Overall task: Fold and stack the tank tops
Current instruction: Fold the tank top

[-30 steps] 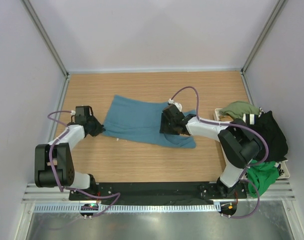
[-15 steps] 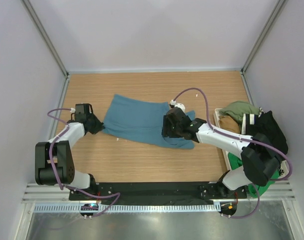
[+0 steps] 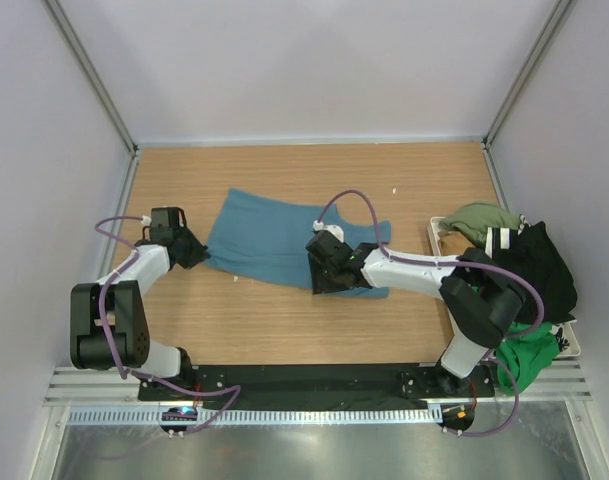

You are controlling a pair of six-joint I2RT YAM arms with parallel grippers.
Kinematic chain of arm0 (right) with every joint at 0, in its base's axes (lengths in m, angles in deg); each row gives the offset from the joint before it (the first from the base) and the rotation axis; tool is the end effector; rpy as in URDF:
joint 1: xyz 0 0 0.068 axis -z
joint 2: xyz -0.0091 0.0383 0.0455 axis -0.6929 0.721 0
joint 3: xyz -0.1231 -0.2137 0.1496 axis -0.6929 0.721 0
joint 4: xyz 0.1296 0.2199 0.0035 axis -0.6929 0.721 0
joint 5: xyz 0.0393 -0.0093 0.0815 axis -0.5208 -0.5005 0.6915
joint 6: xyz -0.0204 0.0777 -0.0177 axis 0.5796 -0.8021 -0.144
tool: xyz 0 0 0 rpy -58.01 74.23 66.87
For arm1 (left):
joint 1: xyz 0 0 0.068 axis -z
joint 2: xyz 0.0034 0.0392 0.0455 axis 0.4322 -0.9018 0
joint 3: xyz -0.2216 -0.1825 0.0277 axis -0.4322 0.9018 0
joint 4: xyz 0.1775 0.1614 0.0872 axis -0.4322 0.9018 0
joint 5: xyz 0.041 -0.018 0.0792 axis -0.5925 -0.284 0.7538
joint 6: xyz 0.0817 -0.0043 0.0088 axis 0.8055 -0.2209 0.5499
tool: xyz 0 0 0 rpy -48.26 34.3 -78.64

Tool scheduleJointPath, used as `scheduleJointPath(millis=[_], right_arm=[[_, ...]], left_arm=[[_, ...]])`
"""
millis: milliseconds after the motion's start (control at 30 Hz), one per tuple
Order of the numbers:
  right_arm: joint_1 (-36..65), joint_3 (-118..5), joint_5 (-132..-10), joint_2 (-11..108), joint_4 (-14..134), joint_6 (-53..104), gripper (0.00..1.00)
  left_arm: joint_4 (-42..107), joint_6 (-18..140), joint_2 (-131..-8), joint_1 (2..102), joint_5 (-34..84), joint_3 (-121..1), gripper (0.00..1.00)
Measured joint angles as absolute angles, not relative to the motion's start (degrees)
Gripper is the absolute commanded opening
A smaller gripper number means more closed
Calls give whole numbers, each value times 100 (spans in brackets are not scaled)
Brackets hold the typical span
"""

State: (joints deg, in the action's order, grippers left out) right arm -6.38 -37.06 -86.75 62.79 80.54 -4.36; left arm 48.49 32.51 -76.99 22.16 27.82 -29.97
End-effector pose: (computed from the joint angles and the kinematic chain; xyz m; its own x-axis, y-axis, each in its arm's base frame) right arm 0.2255 0.2549 0.1635 -0.8708 -0.1250 -0.4754 -0.2443 0.9493 0.1979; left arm 0.2891 0.0107 0.1644 -0.6132 -0.6855 -0.3925 -0.5322 0.7257 -0.4360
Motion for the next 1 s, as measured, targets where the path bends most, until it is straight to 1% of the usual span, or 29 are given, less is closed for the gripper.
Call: scheduleJointPath(millis=[100, 300, 400, 433, 500, 533, 600, 633, 733, 867, 1000], right_arm=[[-673, -3972, -8708, 6609, 8164, -309, 48], [-692, -4232, -8846, 6874, 8317, -115, 49], [-692, -4309, -8872, 6970, 8376, 60, 47], [-692, -4329, -8883, 6989, 8398, 122, 45], [-695, -4364, -8924, 7018, 8452, 257, 37], [-703, -4383, -8992, 7042, 8500, 344, 26], [-703, -4418, -9084, 7066, 8581, 469, 17], [-703, -4429, -9128, 7075, 8612, 519, 9], [-710, -4431, -9156, 7075, 8642, 602, 1], [-743, -4289, -9213, 6979, 8562, 650, 1], [-745, -3813, -9233, 6572, 8566, 655, 1]], left_arm=[[4851, 3284, -7699, 2216, 2786, -2997, 1], [4860, 3306, -7701, 2216, 2801, -2997, 1], [4860, 3308, -7701, 2216, 2801, -2997, 1], [4862, 3308, -7701, 2216, 2801, -2997, 0], [4862, 3308, -7701, 2216, 2801, -2997, 1], [4862, 3308, -7701, 2216, 2801, -2997, 0], [4862, 3308, -7701, 2216, 2801, -2997, 0], [4865, 3308, -7701, 2216, 2801, -2997, 0], [4865, 3306, -7701, 2232, 2803, -2997, 0], [4851, 3275, -7618, 2437, 2893, -2925, 0], [4871, 3190, -7089, 2776, 2945, -2514, 0]])
